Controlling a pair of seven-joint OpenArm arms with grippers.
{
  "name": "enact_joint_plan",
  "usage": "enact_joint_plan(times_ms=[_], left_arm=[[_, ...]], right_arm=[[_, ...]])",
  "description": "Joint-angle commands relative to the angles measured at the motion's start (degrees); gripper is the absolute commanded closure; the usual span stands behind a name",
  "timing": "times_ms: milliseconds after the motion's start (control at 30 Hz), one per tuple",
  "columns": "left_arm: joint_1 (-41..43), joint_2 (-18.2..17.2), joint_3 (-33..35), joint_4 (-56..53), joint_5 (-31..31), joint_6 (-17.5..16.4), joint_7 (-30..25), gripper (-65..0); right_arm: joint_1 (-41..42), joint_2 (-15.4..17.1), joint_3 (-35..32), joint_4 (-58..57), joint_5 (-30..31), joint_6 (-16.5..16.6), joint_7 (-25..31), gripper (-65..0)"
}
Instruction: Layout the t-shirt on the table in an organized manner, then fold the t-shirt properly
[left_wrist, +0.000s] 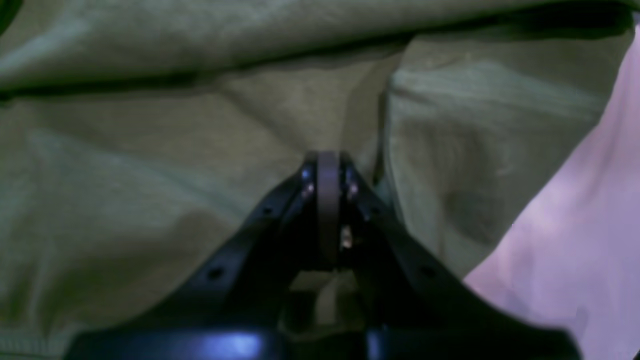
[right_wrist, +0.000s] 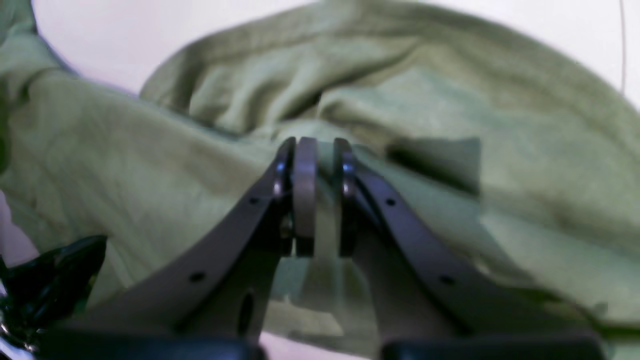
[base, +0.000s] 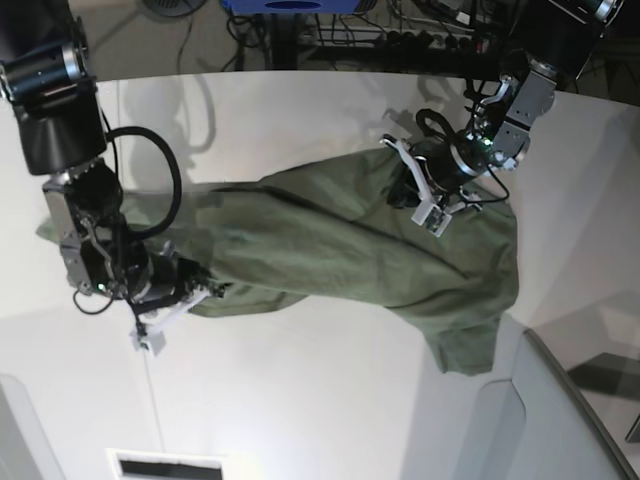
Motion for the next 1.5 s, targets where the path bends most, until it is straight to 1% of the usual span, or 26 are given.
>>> enact_joint_plan(times_ms=[0,133,233,333,400,500,633,733,800,1000,1167,1233,1300,1333,1400,1467], left_arm=[[1.78,-1.29,0.48,-0.72,2.99,0.65,9.56,0.0],[2.75,-1.29,0.48,-0.28,2.99,0.65,9.56,0.0],[2.84,-1.20,0.48,-0.28,2.99,0.65,9.56,0.0],[2.84,-1.20,0.48,-0.28,2.99,0.65,9.56,0.0],[2.93,-1.20,0.48,-0.28,2.99,0.65,9.56,0.0],[4.33,-1.38,0.48,0.34,2.99,0.65,9.56,0.0],[7.50,-3.57,0.48,3.59,2.90,0.65,9.56,0.0],[9.34,-4.98,0.39,5.87,2.90,0.65,9.56,0.0],[10.22,-5.24,0.39,6.84,2.90,0.65,9.56,0.0],[11.36,-6.03,0.39,7.46,2.72,0.65,9.56,0.0],[11.36,-6.12,0.39,7.98,2.72,0.65,9.65,0.0],[11.36,-6.30,0.39,10.09,2.81,0.65,11.67,0.0],[11.36,-7.27,-0.14,13.61,2.55,0.65,14.84,0.0],[11.36,-7.27,-1.37,16.07,2.55,0.65,16.24,0.0],[12.16,-7.18,-5.41,21.00,2.55,0.65,18.53,0.0],[12.42,-6.74,-9.63,24.78,2.55,0.65,19.76,0.0]], right_arm=[[3.06,0.40,-0.98,-0.91,0.31,0.48,1.25,-6.2],[8.77,0.40,-7.40,-9.96,0.31,0.48,2.30,-6.2],[10.71,0.32,-10.91,-15.15,0.84,0.48,3.80,-6.2],[11.50,-0.91,-11.26,-20.16,0.40,0.48,4.06,-6.2],[12.38,-1.00,-11.35,-23.68,0.40,0.48,5.11,-6.2],[13.96,-1.00,-11.53,-29.21,0.40,0.48,8.98,-6.2],[16.25,-0.83,-11.70,-36.16,0.40,0.48,13.99,-6.3],[17.74,-0.21,-11.70,-40.38,0.40,0.48,19.53,-6.3],[18.62,0.32,-11.70,-42.31,0.40,0.31,22.70,-6.3],[21.70,1.11,-11.44,-46.36,0.40,-0.05,32.98,-6.3],[23.54,1.72,-11.44,-46.62,0.40,-0.05,41.77,-6.3],[24.07,2.69,-11.53,-46.62,0.40,-0.05,44.68,-6.3],[24.95,3.22,-11.53,-46.53,0.40,0.22,44.59,-6.3],[25.57,3.31,-11.44,-46.44,0.67,0.22,42.92,-6.3],[25.74,3.31,-11.35,-44.69,0.75,0.22,37.03,-6.2],[24.51,3.31,-11.26,-39.32,0.84,0.22,29.38,-6.2]])
